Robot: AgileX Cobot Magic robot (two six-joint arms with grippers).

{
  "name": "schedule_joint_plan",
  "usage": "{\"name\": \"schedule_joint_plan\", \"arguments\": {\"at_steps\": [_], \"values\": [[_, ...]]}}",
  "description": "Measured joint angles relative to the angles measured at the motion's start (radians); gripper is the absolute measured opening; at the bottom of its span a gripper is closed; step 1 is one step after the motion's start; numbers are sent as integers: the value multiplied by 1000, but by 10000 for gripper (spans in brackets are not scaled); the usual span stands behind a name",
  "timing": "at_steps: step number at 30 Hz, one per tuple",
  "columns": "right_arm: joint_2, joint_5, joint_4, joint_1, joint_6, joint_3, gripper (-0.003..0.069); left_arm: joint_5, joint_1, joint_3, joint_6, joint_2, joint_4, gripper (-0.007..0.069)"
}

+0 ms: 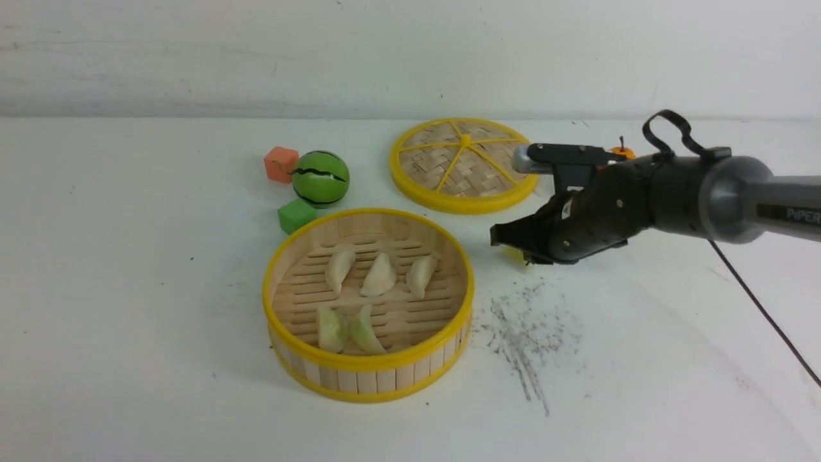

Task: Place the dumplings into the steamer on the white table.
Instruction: 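Reach for and grasp a dumpling lying on the table beside the steamer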

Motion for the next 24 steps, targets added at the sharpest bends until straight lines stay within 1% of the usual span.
{"name": "schedule_joint_plan", "arguments": {"at_steps": [2, 11, 15, 16, 18, 21, 22, 23, 24], "values": [[-33, 8, -17, 0, 0, 0, -19, 0, 0, 0, 0, 0, 0, 165], [-119, 44, -64, 0, 0, 0, -18, 0, 0, 0, 0, 0, 0, 168], [-105, 54, -64, 0, -28, 0, 17, 0, 0, 0, 0, 0, 0, 172], [-87, 58, -64, 0, -56, -7, 63, 0, 0, 0, 0, 0, 0, 172], [-66, 63, -64, 0, -86, -23, 129, 0, 0, 0, 0, 0, 0, 174], [-9, 63, -64, 0, -150, -76, 281, 0, 0, 0, 0, 0, 0, 175], [6, 60, -64, 0, -166, -86, 307, 0, 0, 0, 0, 0, 0, 175], [26, 51, -64, 0, -181, -105, 352, 0, 0, 0, 0, 0, 0, 176], [46, 47, -64, 0, -189, -119, 383, 0, 0, 0, 0, 0, 0, 177]]}}
